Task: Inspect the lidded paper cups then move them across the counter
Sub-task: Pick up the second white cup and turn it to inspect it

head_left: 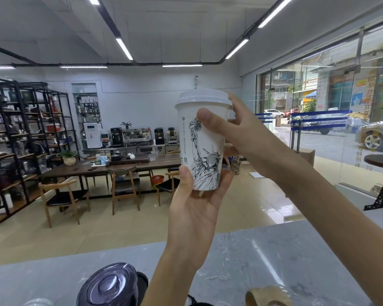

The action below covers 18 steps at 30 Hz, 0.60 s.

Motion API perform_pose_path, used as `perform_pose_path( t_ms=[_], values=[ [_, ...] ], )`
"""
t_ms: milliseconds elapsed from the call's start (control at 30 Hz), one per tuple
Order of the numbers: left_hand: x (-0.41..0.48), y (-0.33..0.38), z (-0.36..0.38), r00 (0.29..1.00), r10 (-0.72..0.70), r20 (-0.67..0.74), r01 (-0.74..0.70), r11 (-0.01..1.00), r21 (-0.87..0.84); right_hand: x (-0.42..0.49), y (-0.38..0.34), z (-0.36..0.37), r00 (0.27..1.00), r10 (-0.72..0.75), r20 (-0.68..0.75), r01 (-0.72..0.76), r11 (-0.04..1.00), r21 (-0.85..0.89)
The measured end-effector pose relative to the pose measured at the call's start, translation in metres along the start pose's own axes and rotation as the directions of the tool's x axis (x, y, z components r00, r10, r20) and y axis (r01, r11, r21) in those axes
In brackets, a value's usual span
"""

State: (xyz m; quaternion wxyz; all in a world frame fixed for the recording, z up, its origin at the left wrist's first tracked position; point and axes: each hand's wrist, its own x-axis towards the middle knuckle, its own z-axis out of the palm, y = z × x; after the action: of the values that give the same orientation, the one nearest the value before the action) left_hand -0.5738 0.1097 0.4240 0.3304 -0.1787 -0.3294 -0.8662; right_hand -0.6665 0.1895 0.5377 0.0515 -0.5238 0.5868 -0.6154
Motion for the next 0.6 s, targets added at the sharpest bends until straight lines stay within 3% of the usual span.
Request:
perform_pose_path(
  t_ms=[100,200,300,367,433,500,600],
  values=[
    [-0.004,0.0,0.002,0.999,0.037,-0.027,-0.036,0.999,0.038,-0.001,-0.001,0.0,1.0,0.008,0.013,-0.008,1.0,0.0],
    [-0.006,0.002,0.006,0.988,0.131,-0.076,-0.115,0.976,0.186,-0.004,0.0,0.008,1.0,0.02,-0.01,-0.021,0.998,-0.056],
    [-0.008,0.002,0.001,0.948,0.303,-0.094,-0.236,0.871,0.43,-0.011,-0.001,0.025,0.997,-0.01,-0.079,-0.003,0.985,-0.172],
    [-0.013,0.003,-0.002,0.933,0.352,-0.077,-0.267,0.82,0.506,-0.015,-0.005,0.037,0.992,-0.058,-0.11,0.039,0.984,-0.174],
    [-0.02,0.011,0.0,0.952,0.298,-0.071,-0.248,0.885,0.393,-0.016,-0.01,0.045,0.988,-0.091,-0.123,0.075,0.988,-0.132],
    [-0.026,0.027,0.003,0.987,0.143,-0.077,-0.127,0.974,0.186,-0.016,-0.015,0.05,0.988,-0.1,-0.116,0.093,0.993,-0.07],
    [-0.038,0.052,0.001,0.997,-0.015,-0.077,0.021,0.996,0.082,-0.017,-0.021,0.063,0.991,-0.09,-0.098,0.093,0.995,0.024]
  ],
)
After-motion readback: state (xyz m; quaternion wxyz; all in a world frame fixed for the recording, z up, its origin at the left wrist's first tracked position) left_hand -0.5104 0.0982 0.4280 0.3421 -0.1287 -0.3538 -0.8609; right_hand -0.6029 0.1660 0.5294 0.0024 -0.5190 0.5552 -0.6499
